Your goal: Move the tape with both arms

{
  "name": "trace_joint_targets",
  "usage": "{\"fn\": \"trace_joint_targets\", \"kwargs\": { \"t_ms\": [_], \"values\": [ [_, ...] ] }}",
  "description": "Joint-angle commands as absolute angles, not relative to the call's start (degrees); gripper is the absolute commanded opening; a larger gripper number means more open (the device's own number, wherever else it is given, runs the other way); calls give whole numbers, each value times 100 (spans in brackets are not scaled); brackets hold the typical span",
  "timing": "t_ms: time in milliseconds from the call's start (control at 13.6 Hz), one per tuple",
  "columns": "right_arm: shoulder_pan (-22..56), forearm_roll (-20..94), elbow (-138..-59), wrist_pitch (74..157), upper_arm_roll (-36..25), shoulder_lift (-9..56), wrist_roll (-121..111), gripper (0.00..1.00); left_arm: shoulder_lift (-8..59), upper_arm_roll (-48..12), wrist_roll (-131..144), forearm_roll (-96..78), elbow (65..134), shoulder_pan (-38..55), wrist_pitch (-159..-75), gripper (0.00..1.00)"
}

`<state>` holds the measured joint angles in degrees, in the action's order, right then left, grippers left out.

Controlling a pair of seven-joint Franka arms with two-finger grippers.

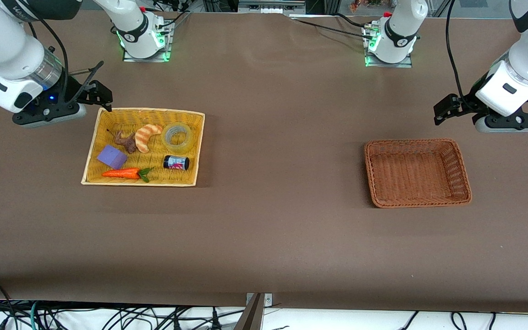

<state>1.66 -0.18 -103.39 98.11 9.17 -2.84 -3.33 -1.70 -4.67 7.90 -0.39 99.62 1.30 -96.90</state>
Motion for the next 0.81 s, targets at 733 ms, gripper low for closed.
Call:
{"fn": "trace_joint_targets", "kwargs": {
  "t_ms": [733],
  "values": [
    [105,-9,-10327,9615,949,-352,-440,100,-246,-492,677,-132,9967,79,-9659,100]
  ]
}}
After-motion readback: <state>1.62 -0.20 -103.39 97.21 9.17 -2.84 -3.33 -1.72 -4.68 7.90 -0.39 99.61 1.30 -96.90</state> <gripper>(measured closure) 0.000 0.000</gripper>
